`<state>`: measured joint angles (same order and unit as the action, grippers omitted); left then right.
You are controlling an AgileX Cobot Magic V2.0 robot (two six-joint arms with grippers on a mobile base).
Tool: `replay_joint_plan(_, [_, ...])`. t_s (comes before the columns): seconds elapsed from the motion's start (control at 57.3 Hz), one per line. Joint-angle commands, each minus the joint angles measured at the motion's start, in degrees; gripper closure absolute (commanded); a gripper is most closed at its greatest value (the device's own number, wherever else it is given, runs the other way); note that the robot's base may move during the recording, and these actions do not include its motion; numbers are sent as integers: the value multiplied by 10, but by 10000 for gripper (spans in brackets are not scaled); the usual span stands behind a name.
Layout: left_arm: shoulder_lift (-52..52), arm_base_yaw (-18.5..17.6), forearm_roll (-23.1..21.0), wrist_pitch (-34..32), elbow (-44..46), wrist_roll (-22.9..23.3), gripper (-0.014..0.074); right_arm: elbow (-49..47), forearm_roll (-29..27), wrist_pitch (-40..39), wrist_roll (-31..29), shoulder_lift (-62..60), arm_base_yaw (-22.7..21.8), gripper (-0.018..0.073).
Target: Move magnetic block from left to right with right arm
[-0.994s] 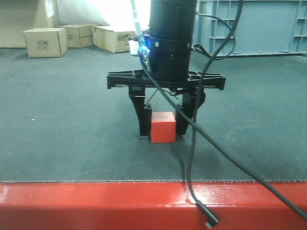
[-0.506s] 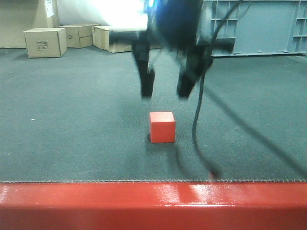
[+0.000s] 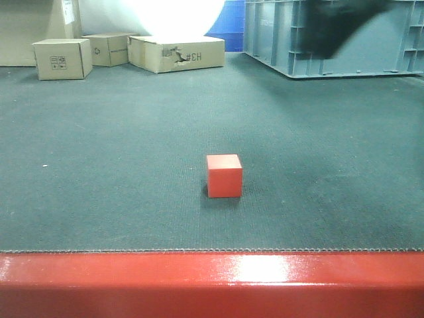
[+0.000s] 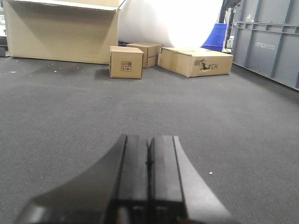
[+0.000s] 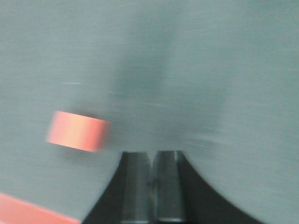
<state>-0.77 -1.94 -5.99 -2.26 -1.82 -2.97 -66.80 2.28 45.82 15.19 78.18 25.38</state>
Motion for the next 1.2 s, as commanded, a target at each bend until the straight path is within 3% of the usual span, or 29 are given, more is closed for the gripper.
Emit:
replay_joint_plan(0.0, [-7, 0, -3, -50, -4, 0, 722, 60, 8, -93, -44, -90, -43, 531])
replay_joint_plan(0.227, [-7, 0, -3, -50, -4, 0, 722, 237, -26, -278, -152, -244, -171, 530])
replay_joint_plan(0.331, [-7, 0, -3, -50, -4, 0, 722, 306, -26, -367, -179, -310, -200, 530])
replay_joint_plan(0.471, [-7, 0, -3, -50, -4, 0, 722, 385, -26, -428, -179, -390, -204, 530])
replay_joint_plan(0.837, [-7, 0, -3, -50, -4, 0, 722, 529, -26, -431, -179, -664, -204, 530])
replay_joint_plan(1.186, [-7, 0, -3, -50, -4, 0, 722, 550, -26, -428, -179, -699, -204, 530])
